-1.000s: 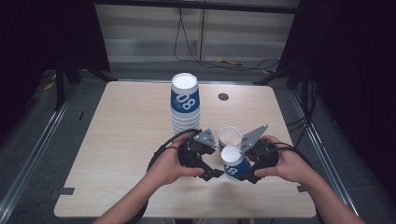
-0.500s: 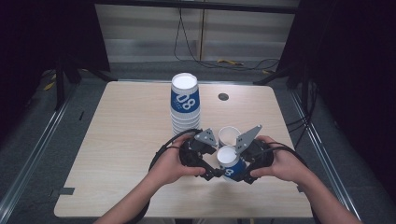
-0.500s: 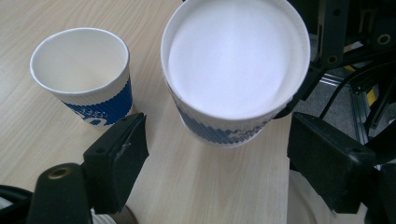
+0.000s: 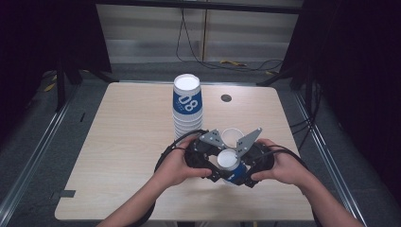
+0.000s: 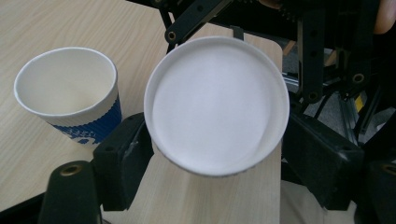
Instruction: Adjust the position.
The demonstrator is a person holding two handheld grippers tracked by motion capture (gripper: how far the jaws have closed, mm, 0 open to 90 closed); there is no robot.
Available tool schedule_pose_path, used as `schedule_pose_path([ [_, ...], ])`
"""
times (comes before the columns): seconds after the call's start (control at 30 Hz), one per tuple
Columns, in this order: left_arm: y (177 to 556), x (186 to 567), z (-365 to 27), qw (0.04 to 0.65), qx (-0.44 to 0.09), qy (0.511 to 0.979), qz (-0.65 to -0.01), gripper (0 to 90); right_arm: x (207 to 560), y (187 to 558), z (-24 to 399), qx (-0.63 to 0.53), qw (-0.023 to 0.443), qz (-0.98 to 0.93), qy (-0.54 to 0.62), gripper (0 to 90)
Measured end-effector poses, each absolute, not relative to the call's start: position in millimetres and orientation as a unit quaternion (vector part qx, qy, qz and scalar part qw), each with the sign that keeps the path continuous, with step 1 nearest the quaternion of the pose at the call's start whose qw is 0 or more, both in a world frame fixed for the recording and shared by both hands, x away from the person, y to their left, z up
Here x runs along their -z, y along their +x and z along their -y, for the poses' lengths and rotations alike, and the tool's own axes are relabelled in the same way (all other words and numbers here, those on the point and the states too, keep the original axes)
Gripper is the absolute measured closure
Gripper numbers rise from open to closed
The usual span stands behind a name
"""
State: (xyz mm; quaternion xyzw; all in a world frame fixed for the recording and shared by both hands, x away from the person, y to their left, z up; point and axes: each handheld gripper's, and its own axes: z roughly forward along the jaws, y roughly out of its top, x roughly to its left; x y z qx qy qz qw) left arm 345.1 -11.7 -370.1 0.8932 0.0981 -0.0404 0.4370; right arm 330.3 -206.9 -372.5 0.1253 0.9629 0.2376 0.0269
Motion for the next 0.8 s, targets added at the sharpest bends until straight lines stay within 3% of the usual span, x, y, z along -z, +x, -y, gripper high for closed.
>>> schedule_pose_path([
  [0.6, 346, 370, 7, 0.452, 0.053, 0.885, -0.104, 29.1, 375, 328, 206, -0.259, 0.018, -0.958, 0.126, 20.1],
  [0.8, 345, 366, 4, 0.461, 0.057, 0.879, -0.106, 29.1, 380, 326, 216, -0.291, 0.01, -0.943, 0.163, 12.7],
])
